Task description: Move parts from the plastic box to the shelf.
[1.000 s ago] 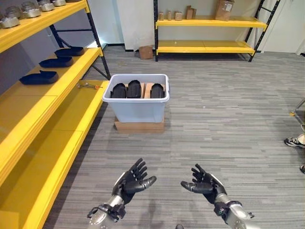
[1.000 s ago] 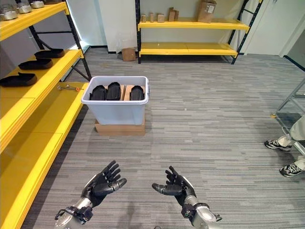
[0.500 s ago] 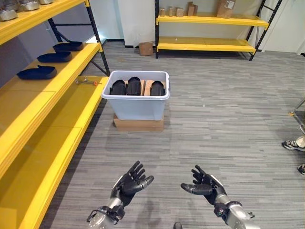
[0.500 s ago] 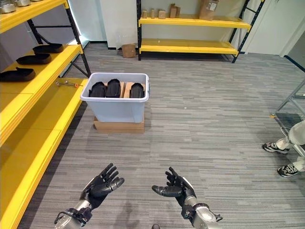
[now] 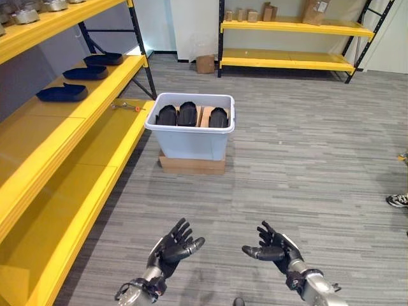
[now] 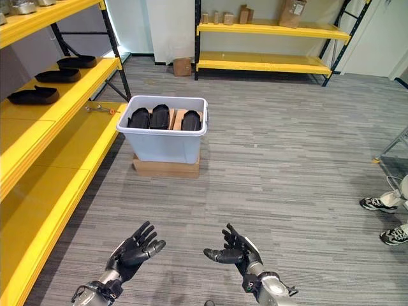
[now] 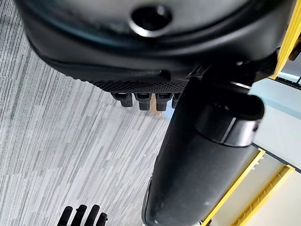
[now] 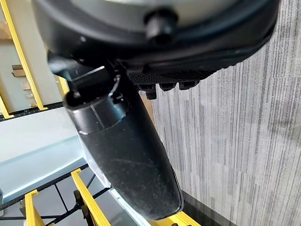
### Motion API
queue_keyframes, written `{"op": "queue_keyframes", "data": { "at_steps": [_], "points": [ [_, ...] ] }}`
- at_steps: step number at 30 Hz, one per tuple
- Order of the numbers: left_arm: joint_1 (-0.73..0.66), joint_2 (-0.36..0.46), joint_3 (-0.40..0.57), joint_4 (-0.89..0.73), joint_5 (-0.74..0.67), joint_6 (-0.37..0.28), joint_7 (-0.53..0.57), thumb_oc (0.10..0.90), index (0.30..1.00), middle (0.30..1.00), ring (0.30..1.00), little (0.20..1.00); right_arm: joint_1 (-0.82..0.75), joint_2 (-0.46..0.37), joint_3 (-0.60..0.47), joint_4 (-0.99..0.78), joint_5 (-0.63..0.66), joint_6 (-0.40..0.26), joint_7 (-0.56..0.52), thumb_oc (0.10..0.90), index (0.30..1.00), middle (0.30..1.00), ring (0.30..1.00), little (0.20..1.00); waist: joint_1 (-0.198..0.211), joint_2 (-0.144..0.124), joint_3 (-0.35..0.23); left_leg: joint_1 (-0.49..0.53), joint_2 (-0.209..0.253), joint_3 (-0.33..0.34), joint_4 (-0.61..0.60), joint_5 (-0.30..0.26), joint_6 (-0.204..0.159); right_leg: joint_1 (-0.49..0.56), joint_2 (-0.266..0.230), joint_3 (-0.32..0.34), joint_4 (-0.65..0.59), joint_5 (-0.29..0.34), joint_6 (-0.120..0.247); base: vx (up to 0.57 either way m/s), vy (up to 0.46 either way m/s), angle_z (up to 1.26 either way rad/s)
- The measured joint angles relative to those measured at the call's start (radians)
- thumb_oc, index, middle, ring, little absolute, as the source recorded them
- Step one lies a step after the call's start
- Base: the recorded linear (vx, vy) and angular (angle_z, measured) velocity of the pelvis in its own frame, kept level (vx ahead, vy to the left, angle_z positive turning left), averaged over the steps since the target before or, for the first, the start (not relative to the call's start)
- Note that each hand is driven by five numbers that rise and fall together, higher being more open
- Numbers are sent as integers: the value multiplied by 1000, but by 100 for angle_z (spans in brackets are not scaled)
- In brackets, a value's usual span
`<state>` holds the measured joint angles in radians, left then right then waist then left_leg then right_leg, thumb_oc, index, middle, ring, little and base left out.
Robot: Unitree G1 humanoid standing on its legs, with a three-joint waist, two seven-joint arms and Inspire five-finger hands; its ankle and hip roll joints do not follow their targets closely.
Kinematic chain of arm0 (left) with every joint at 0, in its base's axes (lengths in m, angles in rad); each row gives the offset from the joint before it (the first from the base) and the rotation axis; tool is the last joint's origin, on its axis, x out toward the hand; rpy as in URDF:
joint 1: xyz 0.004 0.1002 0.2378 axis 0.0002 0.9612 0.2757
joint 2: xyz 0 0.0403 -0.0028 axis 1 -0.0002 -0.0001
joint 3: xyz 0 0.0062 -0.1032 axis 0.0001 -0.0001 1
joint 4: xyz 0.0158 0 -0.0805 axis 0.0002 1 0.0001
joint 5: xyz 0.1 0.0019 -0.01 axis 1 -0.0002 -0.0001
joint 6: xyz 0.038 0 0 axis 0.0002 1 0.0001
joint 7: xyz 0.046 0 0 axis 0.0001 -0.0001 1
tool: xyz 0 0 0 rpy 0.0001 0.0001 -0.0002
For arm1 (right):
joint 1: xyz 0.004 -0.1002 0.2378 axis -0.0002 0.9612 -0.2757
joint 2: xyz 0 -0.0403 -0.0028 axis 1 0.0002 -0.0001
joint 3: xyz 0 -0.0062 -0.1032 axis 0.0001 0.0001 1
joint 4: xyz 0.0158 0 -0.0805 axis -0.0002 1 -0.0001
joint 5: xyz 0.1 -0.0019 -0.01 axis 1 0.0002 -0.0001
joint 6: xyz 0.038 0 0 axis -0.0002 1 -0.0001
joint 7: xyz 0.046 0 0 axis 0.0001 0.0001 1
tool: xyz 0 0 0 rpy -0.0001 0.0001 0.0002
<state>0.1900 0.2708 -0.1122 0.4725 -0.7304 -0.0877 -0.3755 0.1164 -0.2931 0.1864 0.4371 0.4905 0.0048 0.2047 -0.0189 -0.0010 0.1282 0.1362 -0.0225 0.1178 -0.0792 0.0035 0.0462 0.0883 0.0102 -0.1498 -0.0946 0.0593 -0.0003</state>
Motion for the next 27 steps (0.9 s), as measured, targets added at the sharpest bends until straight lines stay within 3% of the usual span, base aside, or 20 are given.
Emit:
{"op": "queue_keyframes", "data": {
  "at_steps": [7, 23, 27],
  "points": [
    [0, 0, -2, 0, 0, 6, -7, 900, 1000, 1000, 1000, 1000, 0, -21, 10, 0, -80, -7, -40, 900, 1000, 1000, 1000, 1000, 0, 13, 9, -1, -1, -4, 0, 0, 0, 0, -1, -4, 0, 0, 0, 2, 34, 1],
    [-11, 3, -7, 1, 8, 17, -31, 900, 1000, 1000, 1000, 1000, -2, -29, 6, 0, -74, -15, -42, 900, 1000, 1000, 1000, 1000, -4, 8, 12, 4, -11, -4, -4, -1, 6, 4, -10, -4, 14, 11, -3, 0, 102, 0],
    [-95, 0, -37, 105, 7, 16, -30, 900, 1000, 1000, 1000, 1000, -18, -26, 5, 1, -56, -19, -64, 900, 1000, 1000, 1000, 1000, -13, 18, 22, 0, -18, -11, -4, -16, 39, -76, -31, -4, 199, -41, 39, -25, 192, 6]
  ]
}}
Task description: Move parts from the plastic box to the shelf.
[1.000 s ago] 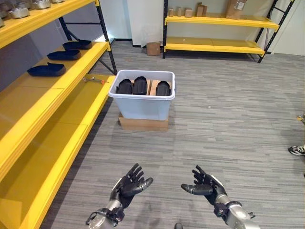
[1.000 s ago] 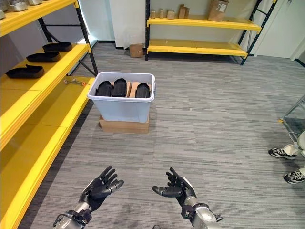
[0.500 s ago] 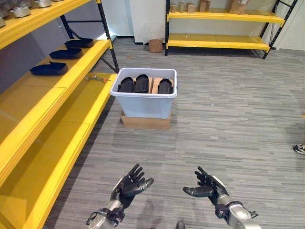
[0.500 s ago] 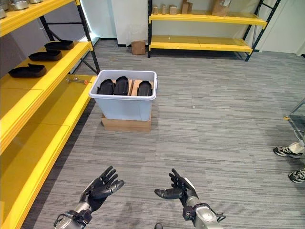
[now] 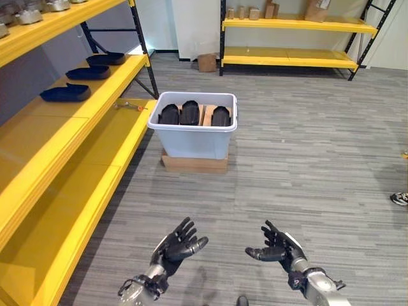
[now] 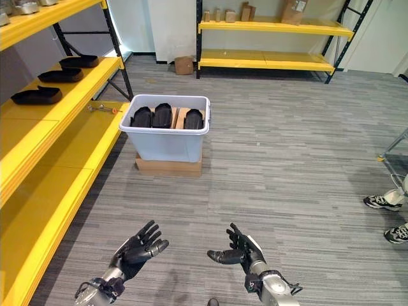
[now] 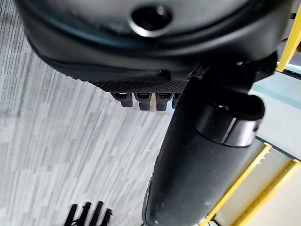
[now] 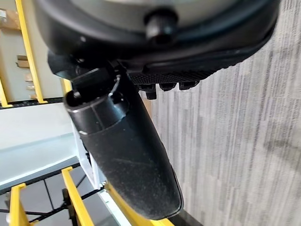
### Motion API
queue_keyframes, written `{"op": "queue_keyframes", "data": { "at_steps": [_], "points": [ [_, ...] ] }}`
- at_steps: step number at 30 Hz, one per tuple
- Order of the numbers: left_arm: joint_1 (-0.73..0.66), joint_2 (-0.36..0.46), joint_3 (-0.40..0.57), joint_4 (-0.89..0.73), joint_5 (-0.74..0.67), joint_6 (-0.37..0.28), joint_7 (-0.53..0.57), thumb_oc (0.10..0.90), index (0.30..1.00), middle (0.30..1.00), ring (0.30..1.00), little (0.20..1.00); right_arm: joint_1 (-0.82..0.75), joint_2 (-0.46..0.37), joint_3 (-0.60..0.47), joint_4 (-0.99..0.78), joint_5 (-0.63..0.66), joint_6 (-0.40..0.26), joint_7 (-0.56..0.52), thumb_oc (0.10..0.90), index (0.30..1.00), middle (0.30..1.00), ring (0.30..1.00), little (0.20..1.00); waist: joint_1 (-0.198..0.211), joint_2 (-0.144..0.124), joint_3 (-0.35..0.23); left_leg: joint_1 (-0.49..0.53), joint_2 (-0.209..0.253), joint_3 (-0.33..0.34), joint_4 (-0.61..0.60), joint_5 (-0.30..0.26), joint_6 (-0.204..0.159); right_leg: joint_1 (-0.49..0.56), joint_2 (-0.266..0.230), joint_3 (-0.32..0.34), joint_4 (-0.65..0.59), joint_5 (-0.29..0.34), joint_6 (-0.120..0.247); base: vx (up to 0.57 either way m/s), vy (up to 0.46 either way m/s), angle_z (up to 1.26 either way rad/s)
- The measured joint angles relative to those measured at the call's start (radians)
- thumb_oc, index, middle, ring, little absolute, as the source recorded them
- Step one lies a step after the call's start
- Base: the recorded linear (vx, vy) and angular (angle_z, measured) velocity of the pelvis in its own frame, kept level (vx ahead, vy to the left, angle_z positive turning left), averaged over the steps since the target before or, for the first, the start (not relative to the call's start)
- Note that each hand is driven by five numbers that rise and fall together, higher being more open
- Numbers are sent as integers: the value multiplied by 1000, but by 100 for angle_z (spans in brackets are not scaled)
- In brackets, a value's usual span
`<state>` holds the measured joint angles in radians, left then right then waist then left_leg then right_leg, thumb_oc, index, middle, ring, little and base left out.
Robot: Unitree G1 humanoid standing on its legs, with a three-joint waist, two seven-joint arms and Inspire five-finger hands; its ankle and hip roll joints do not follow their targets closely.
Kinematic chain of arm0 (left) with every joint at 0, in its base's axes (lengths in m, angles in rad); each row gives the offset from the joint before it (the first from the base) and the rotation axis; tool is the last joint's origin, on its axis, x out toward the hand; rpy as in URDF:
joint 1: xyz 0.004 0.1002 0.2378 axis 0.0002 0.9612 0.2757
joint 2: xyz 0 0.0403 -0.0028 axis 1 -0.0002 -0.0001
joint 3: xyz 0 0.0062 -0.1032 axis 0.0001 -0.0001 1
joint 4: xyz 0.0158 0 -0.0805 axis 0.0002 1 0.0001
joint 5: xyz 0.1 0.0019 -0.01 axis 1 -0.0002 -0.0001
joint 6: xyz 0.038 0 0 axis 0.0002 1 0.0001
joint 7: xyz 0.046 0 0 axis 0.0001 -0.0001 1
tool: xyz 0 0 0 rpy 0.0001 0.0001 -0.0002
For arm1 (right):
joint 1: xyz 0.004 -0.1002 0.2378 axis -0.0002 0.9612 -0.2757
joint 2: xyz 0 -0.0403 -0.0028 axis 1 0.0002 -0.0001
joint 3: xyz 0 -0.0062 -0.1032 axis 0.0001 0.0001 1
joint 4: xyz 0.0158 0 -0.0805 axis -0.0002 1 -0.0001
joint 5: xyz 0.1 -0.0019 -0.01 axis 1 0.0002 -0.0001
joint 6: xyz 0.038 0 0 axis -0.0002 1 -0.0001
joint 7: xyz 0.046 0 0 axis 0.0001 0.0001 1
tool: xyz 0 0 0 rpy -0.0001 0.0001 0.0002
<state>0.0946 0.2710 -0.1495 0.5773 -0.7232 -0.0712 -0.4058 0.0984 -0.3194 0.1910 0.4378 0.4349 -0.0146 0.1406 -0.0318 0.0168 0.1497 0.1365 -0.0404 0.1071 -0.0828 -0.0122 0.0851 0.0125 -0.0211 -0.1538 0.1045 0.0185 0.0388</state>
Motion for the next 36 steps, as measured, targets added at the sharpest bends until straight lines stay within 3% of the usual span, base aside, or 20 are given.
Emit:
{"op": "queue_keyframes", "data": {
  "at_steps": [1, 3, 4, 5, 6, 7, 11, 14, 16, 17, 19, 20, 21, 22, 24, 29, 34, 36],
  "points": [
    [-32, -1, -21, 26, 2, -1, 1, 900, 1000, 1000, 1000, 1000, -17, -3, -4, 3, 0, -1, -16, 900, 1000, 1000, 1000, 1000, 0, 14, 19, -9, 7, -2, 12, 4, 12, -63, -7, -2, 125, -9, 13, 13, 113, 11],
    [-50, 0, -38, 32, 2, -1, 1, 900, 1000, 1000, 1000, 1000, -28, -2, -5, 3, 0, -1, -26, 900, 1000, 1000, 1000, 1000, -9, 11, 34, -15, 2, -7, 21, 2, 18, -134, -28, -1, 268, -16, 23, 81, 63, 15],
    [-51, 0, -46, 33, 1, -2, 2, 900, 1000, 1000, 1000, 1000, -30, 1, 3, -2, -1, -3, -33, 900, 1000, 1000, 1000, 1000, -19, -12, 45, -2, -20, -28, 33, 2, 29, -218, -44, 21, 447, -24, 37, 125, 21, 20],
    [-52, 1, -47, 36, 1, -1, 3, 900, 1000, 1000, 1000, 1000, -23, 5, 5, -6, -1, -8, -33, 900, 1000, 1000, 1000, 1000, -26, -25, 55, 8, -29, -42, 34, 8, 49, -267, -41, 56, 541, -63, 64, 131, -5, 51],
    [-47, 1, -48, 38, 0, -1, 3, 900, 1000, 1000, 1000, 1000, -12, 10, 6, -7, -2, -9, -36, 900, 1000, 1000, 1000, 1000, -47, -34, 57, 8, -34, -70, 38, 4, 44, -290, -16, 79, 546, -93, 73, 259, -63, 68],
    [-45, 2, -48, 38, 0, -1, 3, 900, 1000, 1000, 1000, 1000, -3, 10, 4, -12, -2, -9, -42, 900, 1000, 1000, 1000, 1000, -52, -51, 57, 7, -44, -89, 39, 4, 43, -312, 15, 96, 478, -99, 74, 265, -83, 67],
    [-32, 6, -50, 40, 12, -1, 9, 900, 1000, 1000, 1000, 1000, 13, 18, 2, -23, -2, -9, -56, 900, 1000, 1000, 1000, 1000, -50, -89, 64, 13, -86, -126, 55, -31, 53, -311, 57, 65, 121, -55, 50, 325, -56, 32],
    [-32, -3, -61, 41, 31, -11, 35, 900, 1000, 1000, 1000, 1000, 21, 24, -2, -4, -1, -9, -65, 900, 1000, 1000, 1000, 1000, -62, -88, 74, 42, -94, -169, 79, -68, 65, -317, 66, 77, 56, 20, 56, 342, -78, 41],
    [-34, -13, -61, 42, 32, -22, 51, 900, 1000, 1000, 1000, 1000, 44, 41, -15, 18, 22, -9, -84, 900, 1000, 1000, 1000, 1000, -81, -90, 72, 71, -95, -231, 96, -95, 50, -295, 73, 126, 25, 42, 48, 265, -78, 94],
    [-34, -20, -65, 38, 32, -43, 50, 900, 1000, 1000, 1000, 1000, 56, 41, -18, 60, 42, -11, -93, 900, 1000, 1000, 1000, 1000, -76, -98, 67, 118, -100, -274, 97, -130, 42, -245, 52, 127, 8, 40, 51, 370, -127, 98],
    [-33, -16, -65, 33, 33, -51, 51, 900, 1000, 1000, 1000, 1000, 52, 39, -18, 86, 42, -12, -102, 900, 1000, 1000, 1000, 1000, -65, -95, 61, 133, -99, -277, 120, -168, 13, -230, 50, 118, 11, 145, -12, 349, -132, 51],
    [-31, -16, -67, 27, 41, -56, 64, 900, 1000, 1000, 1000, 1000, 38, 38, -21, 86, 39, -14, -116, 900, 1000, 1000, 1000, 1000, -66, -71, 58, 130, -76, -276, 136, -187, -6, -233, 68, 102, 33, 114, -58, 303, -114, 25],
    [-29, -12, -73, 19, 46, -60, 75, 900, 1000, 1000, 1000, 1000, 34, 39, -21, 86, 39, -14, -128, 900, 1000, 1000, 1000, 1000, -68, -59, 52, 128, -62, -270, 148, -194, -18, -229, 79, 89, 40, 100, -78, 318, -119, 17],
    [-29, -10, -71, 0, 63, -74, 109, 900, 1000, 1000, 1000, 1000, 28, 38, -21, 85, 37, -14, -145, 900, 1000, 1000, 1000, 1000, -68, -52, 50, 140, -49, -242, 180, -193, -29, -203, 101, 87, 44, 95, -139, 395, -150, -1],
    [-30, -14, -58, -11, 59, -91, 150, 900, 1000, 1000, 1000, 1000, 9, 39, -23, 83, 38, -21, -180, 900, 1000, 1000, 1000, 1000, -67, -55, 50, 146, -47, -217, 211, -202, -38, -155, 111, 95, 34, 71, -172, 296, -117, -11],
    [-39, -10, -34, -105, 60, -153, 202, 900, 1000, 1000, 1000, 1000, -12, 33, -80, 79, 38, -46, -276, 900, 1000, 1000, 1000, 1000, -75, -49, 47, 59, -30, -192, 206, -176, -33, -71, 146, 105, 10, 9, -146, 275, -123, -13],
    [-40, -13, -36, -115, 62, -160, 222, 900, 1000, 1000, 1000, 1000, 17, 37, -86, 90, 40, -38, -304, 900, 1000, 1000, 1000, 1000, -99, -39, 26, 48, -16, -161, 236, -191, -41, -96, 154, 97, 47, -51, -134, 146, -92, 2],
    [-36, -13, -36, -114, 62, -160, 225, 900, 1000, 1000, 1000, 1000, 33, 39, -85, 90, 40, -36, -304, 900, 1000, 1000, 1000, 1000, -103, -33, 25, 16, -18, -136, 315, -197, -69, -89, 144, 79, 47, -84, -139, 115, -142, 4]
  ]
}}
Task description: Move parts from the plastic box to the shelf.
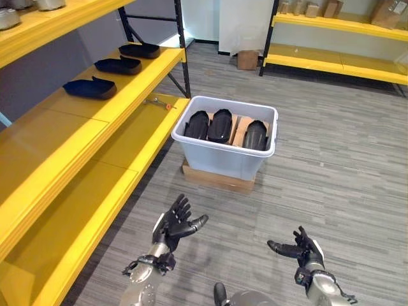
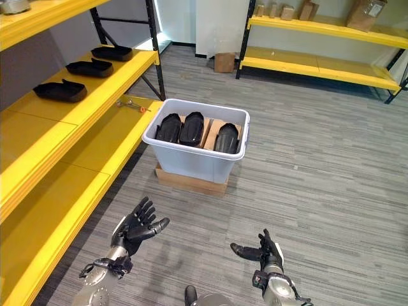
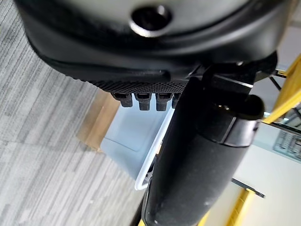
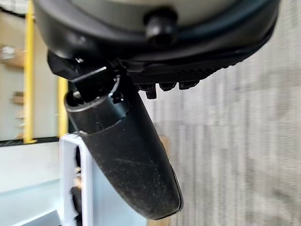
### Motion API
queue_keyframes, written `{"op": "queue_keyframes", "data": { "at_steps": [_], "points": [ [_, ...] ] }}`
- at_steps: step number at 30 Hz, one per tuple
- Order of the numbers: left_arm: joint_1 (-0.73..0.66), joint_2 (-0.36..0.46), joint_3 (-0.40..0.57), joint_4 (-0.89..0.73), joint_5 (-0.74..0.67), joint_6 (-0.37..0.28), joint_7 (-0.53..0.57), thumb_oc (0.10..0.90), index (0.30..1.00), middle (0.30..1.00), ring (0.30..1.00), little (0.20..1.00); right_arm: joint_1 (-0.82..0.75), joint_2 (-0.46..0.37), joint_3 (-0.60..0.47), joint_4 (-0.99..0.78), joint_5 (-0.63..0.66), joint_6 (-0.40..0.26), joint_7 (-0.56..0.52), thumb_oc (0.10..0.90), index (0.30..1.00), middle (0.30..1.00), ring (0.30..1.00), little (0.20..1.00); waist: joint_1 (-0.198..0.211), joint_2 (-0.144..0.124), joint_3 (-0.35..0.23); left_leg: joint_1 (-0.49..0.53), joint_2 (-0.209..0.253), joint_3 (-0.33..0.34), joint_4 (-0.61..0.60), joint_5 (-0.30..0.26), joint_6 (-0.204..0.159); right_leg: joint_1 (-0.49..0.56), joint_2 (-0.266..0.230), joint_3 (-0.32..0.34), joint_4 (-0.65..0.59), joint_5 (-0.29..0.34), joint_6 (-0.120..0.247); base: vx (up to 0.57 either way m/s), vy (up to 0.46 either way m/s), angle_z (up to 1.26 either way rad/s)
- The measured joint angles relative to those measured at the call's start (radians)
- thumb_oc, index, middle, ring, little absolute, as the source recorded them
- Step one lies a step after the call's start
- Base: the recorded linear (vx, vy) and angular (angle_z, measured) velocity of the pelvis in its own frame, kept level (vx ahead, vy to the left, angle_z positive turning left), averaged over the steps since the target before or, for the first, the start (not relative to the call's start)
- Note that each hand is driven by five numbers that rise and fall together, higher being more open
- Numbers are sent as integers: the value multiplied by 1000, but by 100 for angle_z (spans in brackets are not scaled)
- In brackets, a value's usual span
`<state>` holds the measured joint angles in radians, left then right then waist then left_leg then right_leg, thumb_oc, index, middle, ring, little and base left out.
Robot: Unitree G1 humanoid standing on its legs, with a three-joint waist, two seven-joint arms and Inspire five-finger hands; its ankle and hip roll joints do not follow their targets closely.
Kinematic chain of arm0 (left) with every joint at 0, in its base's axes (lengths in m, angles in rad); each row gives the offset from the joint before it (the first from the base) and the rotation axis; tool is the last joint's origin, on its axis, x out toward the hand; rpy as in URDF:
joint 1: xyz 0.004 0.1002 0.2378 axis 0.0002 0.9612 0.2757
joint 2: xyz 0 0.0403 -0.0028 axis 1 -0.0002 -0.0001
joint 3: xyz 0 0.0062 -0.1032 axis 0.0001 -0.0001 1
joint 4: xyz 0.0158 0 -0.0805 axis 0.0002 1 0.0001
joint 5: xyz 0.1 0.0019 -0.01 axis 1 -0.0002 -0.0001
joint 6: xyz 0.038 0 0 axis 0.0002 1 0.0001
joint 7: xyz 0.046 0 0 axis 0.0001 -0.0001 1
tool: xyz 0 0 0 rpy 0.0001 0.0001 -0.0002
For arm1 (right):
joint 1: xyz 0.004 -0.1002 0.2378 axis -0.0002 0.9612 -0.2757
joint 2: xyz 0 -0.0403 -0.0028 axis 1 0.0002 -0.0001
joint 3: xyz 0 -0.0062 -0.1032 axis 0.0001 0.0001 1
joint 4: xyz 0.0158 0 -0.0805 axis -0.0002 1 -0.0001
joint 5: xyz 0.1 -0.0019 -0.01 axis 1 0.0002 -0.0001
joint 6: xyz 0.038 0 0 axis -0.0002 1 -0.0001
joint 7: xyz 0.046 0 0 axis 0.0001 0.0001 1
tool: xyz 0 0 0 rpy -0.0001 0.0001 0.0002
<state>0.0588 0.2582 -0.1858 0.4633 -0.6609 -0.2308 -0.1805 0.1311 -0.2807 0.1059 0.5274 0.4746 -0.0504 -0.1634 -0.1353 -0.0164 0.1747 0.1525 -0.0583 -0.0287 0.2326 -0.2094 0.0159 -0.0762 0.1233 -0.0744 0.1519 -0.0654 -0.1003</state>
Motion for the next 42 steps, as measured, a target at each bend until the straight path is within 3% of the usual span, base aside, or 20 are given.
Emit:
{"op": "queue_keyframes", "data": {
  "at_steps": [1, 2, 3, 4, 8, 11, 12, 14, 15, 18, 21, 22, 24, 25, 26, 27, 30, 35, 37, 42],
  "points": [
    [-11, 0, -10, 2, 2, -1, 5, 900, 1000, 1000, 1000, 1000, 12, 0, -2, 1, 0, 0, -3, 900, 1000, 1000, 1000, 1000, -4, -2, 0, -130, -1, 62, 247, 2, -59, 11, -22, -17, -5, -1, -8, 91, -109, 19],
    [-12, -6, -13, 1, 3, -2, 7, 900, 1000, 1000, 1000, 1000, 20, -2, -2, 1, 1, 0, -8, 900, 1000, 1000, 1000, 1000, 1, -2, 0, -204, 2, 100, 389, 33, -80, 15, -29, -12, -6, 12, -31, 96, -68, 9],
    [-5, -11, -16, 2, 3, -7, 14, 900, 1000, 1000, 1000, 1000, 19, -2, -1, 10, 1, -1, -10, 900, 1000, 1000, 1000, 1000, 5, 6, -2, -266, 18, 119, 495, 49, -76, 24, -31, -8, -3, 21, -48, 103, -14, -25],
    [7, -5, -15, 6, 3, -7, 17, 900, 1000, 1000, 1000, 1000, 15, 1, 5, 28, 2, -3, -8, 900, 1000, 1000, 1000, 1000, 8, 9, -6, -290, 32, 134, 475, 35, -57, 43, -30, 10, -11, 24, -50, 121, 25, -33],
    [9, -1, -6, 9, 3, -14, 19, 900, 1000, 1000, 1000, 1000, 12, 0, 4, 27, 3, -7, 0, 900, 1000, 1000, 1000, 1000, 1, 6, -4, -309, 88, 166, 228, 39, -47, 77, -30, 50, -35, 21, -44, 122, 59, -27],
    [7, -1, -14, 10, 8, -18, 19, 900, 1000, 1000, 1000, 1000, 13, -4, -1, 30, 18, -10, 2, 900, 1000, 1000, 1000, 1000, -2, -2, 1, -316, 121, 128, 42, 107, -43, 113, -30, 76, -46, 16, -36, 220, 89, -33],
    [9, 1, -14, 9, 6, -19, 18, 900, 1000, 1000, 1000, 1000, 17, -6, -1, 31, 19, -10, 3, 900, 1000, 1000, 1000, 1000, 7, -7, 0, -298, 124, 86, -83, 154, -58, 137, -27, 96, -75, 11, -12, 300, 114, -30],
    [11, 1, -8, 19, 0, -31, 20, 900, 1000, 1000, 1000, 1000, 19, -9, 1, 34, 18, -14, 7, 900, 1000, 1000, 1000, 1000, 3, -12, 4, -291, 132, 11, -212, 222, -76, 162, -24, 127, -93, 11, -11, 242, 98, -29],
    [13, 1, -5, 32, 0, -44, 19, 900, 1000, 1000, 1000, 1000, 16, -11, 2, 40, 18, -14, 11, 900, 1000, 1000, 1000, 1000, 23, -13, 4, -291, 134, -45, -249, 247, -90, 168, -23, 157, -101, 14, -14, 195, 109, -68],
    [14, 0, 31, 103, 1, -53, 25, 900, 1000, 1000, 1000, 1000, 19, -18, 0, 45, 18, -13, 23, 900, 1000, 1000, 1000, 1000, 51, -17, 22, -334, 189, -85, -306, 278, -88, 207, -27, 232, -107, 11, -4, 238, 227, -82],
    [11, -1, 42, 118, 0, -61, 29, 900, 1000, 1000, 1000, 1000, 32, -39, -2, 45, 18, -13, 46, 900, 1000, 1000, 1000, 1000, 28, -11, 45, -375, 207, -78, -283, 278, -86, 237, -37, 241, -97, -24, 16, 176, 227, -21],
    [11, -6, 42, 122, 0, -65, 40, 900, 1000, 1000, 1000, 1000, 32, -51, -2, 54, 17, -13, 63, 900, 1000, 1000, 1000, 1000, 30, -13, 51, -380, 214, -43, -266, 273, -79, 243, -49, 256, -83, -45, 17, 246, 278, -48],
    [6, -12, 35, 121, 1, -66, 66, 900, 1000, 1000, 1000, 1000, 57, -78, -4, 59, 17, -14, 92, 900, 1000, 1000, 1000, 1000, 21, 18, 48, -292, 193, -29, -250, 254, -44, 273, -74, 273, -60, -102, 74, 332, 378, -51],
    [-9, -7, 37, 127, 1, -67, 77, 900, 1000, 1000, 1000, 1000, 66, -70, 0, 59, 16, -13, 95, 900, 1000, 1000, 1000, 1000, 21, -2, 58, -266, 169, -17, -271, 308, -49, 277, -103, 272, -35, -133, 103, 301, 330, -20],
    [-11, -6, 38, 126, 1, -71, 86, 900, 1000, 1000, 1000, 1000, 71, -63, 0, 59, 16, -12, 101, 900, 1000, 1000, 1000, 1000, 24, -14, 59, -253, 145, -3, -276, 319, -38, 275, -126, 261, -17, -145, 122, 341, 367, -21],
    [-5, -6, 39, 127, 2, -75, 87, 900, 1000, 1000, 1000, 1000, 77, -51, -1, 51, 15, -12, 100, 900, 1000, 1000, 1000, 1000, 27, -17, 58, -230, 103, 13, -275, 345, -29, 289, -165, 235, 9, -146, 130, 320, 354, -19],
    [-4, 4, 39, 113, 3, -83, 38, 900, 1000, 1000, 1000, 1000, 94, -25, -1, 25, 13, -11, 99, 900, 1000, 1000, 1000, 1000, 30, -17, 55, -201, 52, 28, -277, 374, -4, 303, -226, 168, 40, -152, 149, 173, 226, 1],
    [-8, 75, 8, 64, 11, -94, -43, 900, 1000, 1000, 1000, 1000, 5, 59, 11, 15, 0, -2, 106, 900, 1000, 1000, 1000, 1000, 38, -14, 54, -198, -13, 52, -268, 345, 67, 269, -291, 147, 114, -102, 209, 183, 282, 2],
    [-9, 85, 1, 64, 24, -94, -63, 900, 1000, 1000, 1000, 1000, -20, 63, 22, 15, 1, -2, 123, 900, 1000, 1000, 1000, 1000, 42, -10, 54, -183, -17, 54, -280, 338, 82, 225, -294, 146, 187, -110, 218, 131, 254, -7],
    [-4, 82, -11, 70, 35, -88, -100, 900, 1000, 1000, 1000, 1000, -42, 63, 28, -20, 1, -2, 133, 900, 1000, 1000, 1000, 1000, 70, -10, 50, -172, -27, 130, -272, 310, 115, 84, -327, 110, 429, -24, 235, 92, 206, -19]
  ]
}}
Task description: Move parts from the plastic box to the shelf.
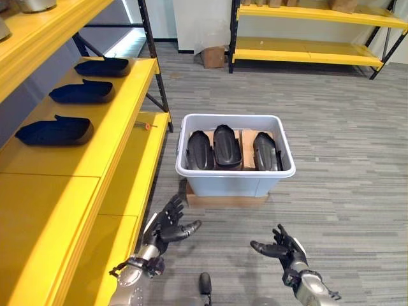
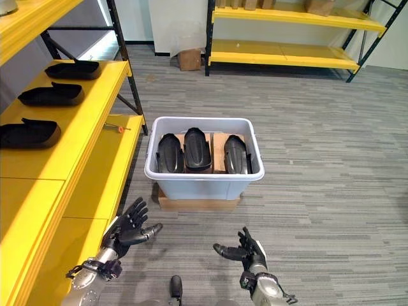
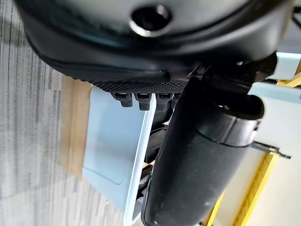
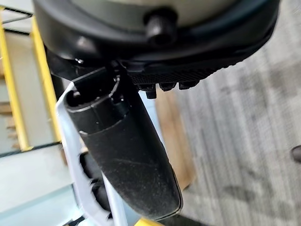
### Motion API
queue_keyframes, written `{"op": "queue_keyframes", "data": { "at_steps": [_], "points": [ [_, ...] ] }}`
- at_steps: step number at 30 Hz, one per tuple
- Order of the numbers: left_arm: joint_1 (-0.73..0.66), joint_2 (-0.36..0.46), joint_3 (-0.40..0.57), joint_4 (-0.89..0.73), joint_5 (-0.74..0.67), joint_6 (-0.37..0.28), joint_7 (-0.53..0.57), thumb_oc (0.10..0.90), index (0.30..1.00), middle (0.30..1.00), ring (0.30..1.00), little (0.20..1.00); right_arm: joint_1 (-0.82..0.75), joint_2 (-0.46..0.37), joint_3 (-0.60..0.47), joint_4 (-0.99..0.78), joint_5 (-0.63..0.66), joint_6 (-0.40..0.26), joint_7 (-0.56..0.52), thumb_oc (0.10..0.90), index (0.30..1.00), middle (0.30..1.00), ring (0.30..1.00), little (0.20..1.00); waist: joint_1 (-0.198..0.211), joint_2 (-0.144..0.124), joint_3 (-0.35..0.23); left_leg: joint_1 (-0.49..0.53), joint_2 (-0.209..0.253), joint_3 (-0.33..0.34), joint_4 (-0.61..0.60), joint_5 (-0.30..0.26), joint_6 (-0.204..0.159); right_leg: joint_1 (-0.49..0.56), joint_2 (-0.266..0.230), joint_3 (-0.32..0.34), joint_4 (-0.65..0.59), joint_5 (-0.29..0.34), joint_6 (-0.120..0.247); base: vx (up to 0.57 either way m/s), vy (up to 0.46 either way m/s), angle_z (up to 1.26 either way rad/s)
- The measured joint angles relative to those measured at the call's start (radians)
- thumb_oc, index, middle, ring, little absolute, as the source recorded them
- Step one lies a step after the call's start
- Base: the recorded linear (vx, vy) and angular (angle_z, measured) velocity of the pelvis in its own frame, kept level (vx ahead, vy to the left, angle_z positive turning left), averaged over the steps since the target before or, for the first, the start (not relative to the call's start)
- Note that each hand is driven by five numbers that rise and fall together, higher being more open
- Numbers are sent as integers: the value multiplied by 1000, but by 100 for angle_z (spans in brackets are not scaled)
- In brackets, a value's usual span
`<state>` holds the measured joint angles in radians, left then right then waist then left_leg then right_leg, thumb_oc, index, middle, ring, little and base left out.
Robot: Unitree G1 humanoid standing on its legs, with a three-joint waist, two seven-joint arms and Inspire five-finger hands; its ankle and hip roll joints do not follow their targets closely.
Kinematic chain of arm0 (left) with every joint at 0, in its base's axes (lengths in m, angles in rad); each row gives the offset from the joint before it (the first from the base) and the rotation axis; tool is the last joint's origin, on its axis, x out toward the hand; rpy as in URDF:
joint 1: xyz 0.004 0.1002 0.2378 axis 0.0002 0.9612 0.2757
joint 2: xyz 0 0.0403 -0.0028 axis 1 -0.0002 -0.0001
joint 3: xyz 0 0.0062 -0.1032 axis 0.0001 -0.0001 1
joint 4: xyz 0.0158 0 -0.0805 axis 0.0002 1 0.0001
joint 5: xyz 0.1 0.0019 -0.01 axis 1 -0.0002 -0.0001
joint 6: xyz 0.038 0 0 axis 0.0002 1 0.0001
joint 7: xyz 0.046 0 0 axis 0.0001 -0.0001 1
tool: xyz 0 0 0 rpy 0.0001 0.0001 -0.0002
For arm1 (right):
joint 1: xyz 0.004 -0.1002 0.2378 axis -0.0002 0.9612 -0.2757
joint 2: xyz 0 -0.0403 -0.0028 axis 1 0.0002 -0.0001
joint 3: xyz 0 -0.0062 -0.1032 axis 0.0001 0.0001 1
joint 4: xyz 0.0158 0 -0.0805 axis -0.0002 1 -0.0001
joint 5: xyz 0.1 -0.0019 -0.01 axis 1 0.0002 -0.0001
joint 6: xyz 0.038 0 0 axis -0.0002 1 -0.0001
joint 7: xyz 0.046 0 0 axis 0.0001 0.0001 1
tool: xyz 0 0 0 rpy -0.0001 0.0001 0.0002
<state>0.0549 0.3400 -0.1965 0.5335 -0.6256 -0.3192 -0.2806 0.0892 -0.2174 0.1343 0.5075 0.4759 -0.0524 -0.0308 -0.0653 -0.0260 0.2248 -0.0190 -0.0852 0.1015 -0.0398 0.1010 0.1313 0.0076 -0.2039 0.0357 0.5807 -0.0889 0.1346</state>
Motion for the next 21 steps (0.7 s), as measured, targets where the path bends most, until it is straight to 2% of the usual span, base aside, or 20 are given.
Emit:
{"op": "queue_keyframes", "data": {
  "at_steps": [1, 2, 3, 4, 5, 7, 8, 9, 10, 11, 13, 14, 16, 18, 21],
  "points": [
    [2, -7, 2, 0, -5, 8, -5, 900, 1000, 1000, 1000, 1000, 1, -5, -1, 0, 0, 0, -1, 900, 1000, 1000, 1000, 1000, 13, 2, -2, 4, 0, 11, 1, -10, 6, -10, -17, -23, 23, 9, 1, 152, 183, -57],
    [6, -7, 6, -1, -42, 16, -17, 900, 1000, 1000, 1000, 1000, -1, -2, -1, 0, -2, 1, 0, 900, 1000, 1000, 1000, 1000, 21, -7, -7, 2, -9, 39, 19, -32, 25, -44, -42, -63, 76, 45, -1, 141, 174, -72],
    [11, -13, 11, 1, -50, 16, -16, 900, 1000, 1000, 1000, 1000, -4, -5, 0, 1, -3, 2, -1, 900, 1000, 1000, 1000, 1000, 36, -4, -7, 5, -2, 66, 25, -46, 26, -71, -63, -88, 109, 74, 19, 99, 50, -87],
    [24, -8, 12, 1, -63, 17, -17, 900, 1000, 1000, 1000, 1000, -4, -5, 4, 1, -3, 6, 1, 900, 1000, 1000, 1000, 1000, 44, -1, -7, 17, 4, 88, 24, -57, 30, -96, -78, -114, 155, 99, 18, 16, -43, -68],
    [30, -3, 15, 1, -65, 21, -17, 900, 1000, 1000, 1000, 1000, 5, -5, 6, -3, -3, 6, 0, 900, 1000, 1000, 1000, 1000, 37, -5, -9, 31, 5, 91, 25, -62, 30, -112, -77, -140, 184, 64, 14, 44, -52, -44],
    [29, -2, 31, -7, -65, 22, -18, 900, 1000, 1000, 1000, 1000, 14, -12, 9, -10, -2, 8, -11, 900, 1000, 1000, 1000, 1000, 31, -7, -10, 36, 21, 95, 22, -63, 18, -146, -9, -133, 169, -16, 11, 71, -28, -20],
    [28, 0, 39, -7, -62, 22, -18, 900, 1000, 1000, 1000, 1000, 20, -18, 9, -24, -1, 13, -21, 900, 1000, 1000, 1000, 1000, 22, -7, -10, 35, 32, 94, 15, -62, 16, -173, 53, -127, 127, -59, 15, 191, -72, -9],
    [29, 3, 42, -5, -54, 35, -19, 900, 1000, 1000, 1000, 1000, 30, -34, 8, -37, -1, 15, -43, 900, 1000, 1000, 1000, 1000, -5, -13, -10, 41, 29, 91, 9, -67, 9, -209, 113, -142, 14, -81, -10, 240, -112, 6],
    [29, 0, 40, -1, -52, 38, -19, 900, 1000, 1000, 1000, 1000, 30, -42, 4, -37, -1, 17, -57, 900, 1000, 1000, 1000, 1000, -19, -8, -7, 47, 26, 92, 5, -76, -3, -215, 130, -158, -93, -75, -22, 221, -128, 6],
    [27, -7, 41, 2, -38, 42, -21, 900, 1000, 1000, 1000, 1000, 30, -51, 0, -37, -1, 16, -85, 900, 1000, 1000, 1000, 1000, -26, -7, -6, 56, 24, 108, -3, -91, -8, -221, 139, -173, -230, -44, -47, 158, -106, 2],
    [26, -10, 31, 6, -31, 53, -37, 900, 1000, 1000, 1000, 1000, 35, -56, -12, -37, -1, 14, -159, 900, 1000, 1000, 1000, 1000, -43, -4, -8, 68, 1, 113, 1, -92, -13, -229, 124, -148, -456, 60, -29, 189, -125, 4],
    [27, -11, 24, 7, -30, 53, -38, 900, 1000, 1000, 1000, 1000, 40, -56, -22, -37, -1, 13, -181, 900, 1000, 1000, 1000, 1000, -48, -6, -8, 81, -15, 112, -3, -94, -11, -233, 109, -132, -494, 96, -29, 201, -138, 19],
    [27, -15, -8, 11, -31, 53, -41, 900, 1000, 1000, 1000, 1000, 67, -49, -61, -36, -1, -6, -248, 900, 1000, 1000, 1000, 1000, -71, -2, -8, 110, -49, 74, 2, -117, 0, -203, 62, -45, -637, 207, -21, 225, -184, 46],
    [47, -14, -14, 11, -31, 53, -43, 900, 1000, 1000, 1000, 1000, 70, -18, -102, -29, -6, -13, -299, 900, 1000, 1000, 1000, 1000, -72, 4, -8, 139, -54, 49, 7, -133, 0, -186, 38, -31, -676, 283, -16, 275, -268, 41],
    [85, -13, -13, 7, -31, 53, -42, 900, 1000, 1000, 1000, 1000, 79, 7, -117, -29, -11, -19, -340, 900, 1000, 1000, 1000, 1000, -68, 6, -11, 188, -36, 26, 15, -156, -14, -128, 33, -59, -676, 312, -23, 195, -250, 27]
  ]
}}
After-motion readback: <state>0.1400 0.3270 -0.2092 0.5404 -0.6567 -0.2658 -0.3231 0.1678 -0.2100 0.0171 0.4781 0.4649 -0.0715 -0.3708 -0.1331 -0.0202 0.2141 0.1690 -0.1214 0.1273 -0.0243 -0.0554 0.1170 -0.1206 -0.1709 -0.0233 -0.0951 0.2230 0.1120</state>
